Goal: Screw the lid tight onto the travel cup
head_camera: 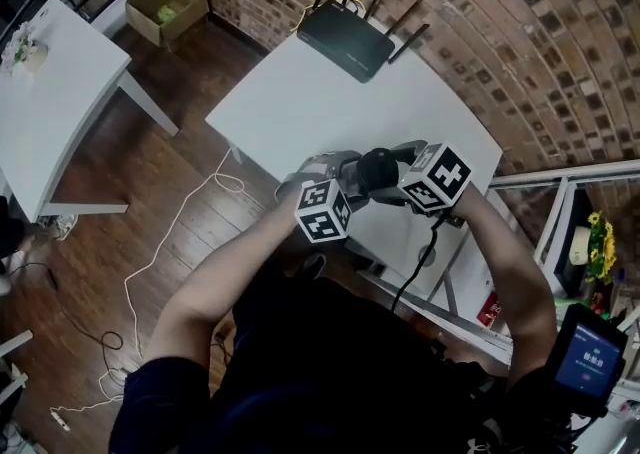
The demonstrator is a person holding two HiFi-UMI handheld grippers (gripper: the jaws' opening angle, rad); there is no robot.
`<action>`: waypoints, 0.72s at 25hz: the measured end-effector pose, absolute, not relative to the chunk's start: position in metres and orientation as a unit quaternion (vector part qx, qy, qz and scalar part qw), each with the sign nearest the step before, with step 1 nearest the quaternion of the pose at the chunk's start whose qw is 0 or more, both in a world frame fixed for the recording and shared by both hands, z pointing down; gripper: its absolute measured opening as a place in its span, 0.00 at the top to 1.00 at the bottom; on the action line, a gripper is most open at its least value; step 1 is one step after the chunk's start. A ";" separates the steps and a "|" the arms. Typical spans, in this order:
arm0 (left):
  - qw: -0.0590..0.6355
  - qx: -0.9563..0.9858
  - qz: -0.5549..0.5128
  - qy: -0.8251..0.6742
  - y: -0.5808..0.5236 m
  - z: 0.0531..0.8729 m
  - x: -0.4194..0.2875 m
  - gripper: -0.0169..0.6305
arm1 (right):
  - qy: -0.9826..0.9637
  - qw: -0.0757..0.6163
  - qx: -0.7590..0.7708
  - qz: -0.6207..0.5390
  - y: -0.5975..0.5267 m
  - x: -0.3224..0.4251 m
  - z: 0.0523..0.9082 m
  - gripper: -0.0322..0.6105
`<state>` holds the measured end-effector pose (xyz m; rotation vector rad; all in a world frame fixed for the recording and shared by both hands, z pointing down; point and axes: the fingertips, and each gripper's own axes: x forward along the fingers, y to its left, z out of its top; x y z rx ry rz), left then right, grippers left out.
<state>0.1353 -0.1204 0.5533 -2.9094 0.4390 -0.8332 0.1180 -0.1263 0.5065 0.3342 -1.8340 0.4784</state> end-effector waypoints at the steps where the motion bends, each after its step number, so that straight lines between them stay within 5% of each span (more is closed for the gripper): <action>1: 0.036 -0.949 -0.268 0.160 -0.120 0.553 0.135 0.39 | -0.771 0.566 0.173 0.234 -0.126 0.122 0.508 0.34; 6: -0.001 -0.939 -0.254 0.231 -0.115 0.555 0.133 0.40 | -0.751 0.568 0.227 0.249 -0.123 0.123 0.509 0.34; 13: 0.022 -0.953 -0.282 0.111 -0.112 0.557 0.124 0.38 | -0.783 0.619 -0.015 -0.060 -0.120 0.103 0.470 0.27; 18: 0.065 -0.942 -0.319 0.077 -0.114 0.562 0.134 0.37 | -0.753 0.645 -0.107 -0.076 -0.112 0.100 0.491 0.27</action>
